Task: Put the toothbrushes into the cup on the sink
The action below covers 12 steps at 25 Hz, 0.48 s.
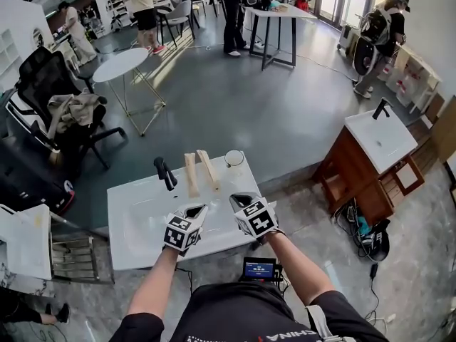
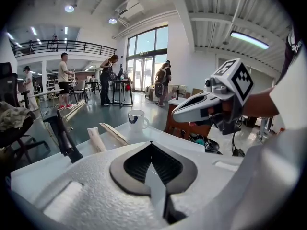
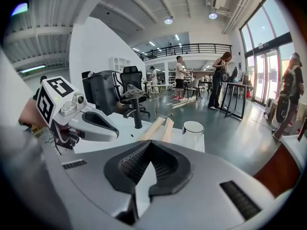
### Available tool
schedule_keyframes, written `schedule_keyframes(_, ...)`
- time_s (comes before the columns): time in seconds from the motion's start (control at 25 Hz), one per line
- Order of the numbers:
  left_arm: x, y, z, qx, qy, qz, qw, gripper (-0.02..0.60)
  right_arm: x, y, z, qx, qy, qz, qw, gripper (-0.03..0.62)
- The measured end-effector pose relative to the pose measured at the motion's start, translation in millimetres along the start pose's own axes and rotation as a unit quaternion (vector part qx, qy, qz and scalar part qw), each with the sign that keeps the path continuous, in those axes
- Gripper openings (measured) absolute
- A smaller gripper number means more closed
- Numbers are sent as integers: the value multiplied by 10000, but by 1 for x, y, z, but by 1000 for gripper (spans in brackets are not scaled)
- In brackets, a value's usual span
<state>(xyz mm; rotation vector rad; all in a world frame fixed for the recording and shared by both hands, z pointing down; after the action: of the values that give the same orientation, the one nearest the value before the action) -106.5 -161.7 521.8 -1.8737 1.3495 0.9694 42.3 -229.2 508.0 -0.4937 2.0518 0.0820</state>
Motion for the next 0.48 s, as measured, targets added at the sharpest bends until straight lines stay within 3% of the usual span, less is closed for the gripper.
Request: schedule_keyframes(0.48, 0, 1, -3, 86, 137, 21, 9999, 9, -1, -2, 0, 172, -35, 2, 9998, 9)
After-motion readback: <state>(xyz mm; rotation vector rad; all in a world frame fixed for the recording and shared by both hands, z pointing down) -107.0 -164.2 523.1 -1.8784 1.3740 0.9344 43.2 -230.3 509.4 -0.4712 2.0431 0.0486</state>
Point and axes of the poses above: the fingertips, and each gripper's own axes: z backward along the fingers, y to its left, x out of its top, the point moved 7 cm from there along z, backward along the fingers, and after that the axes turned 11 degrees about x, right-handed, at the moved point
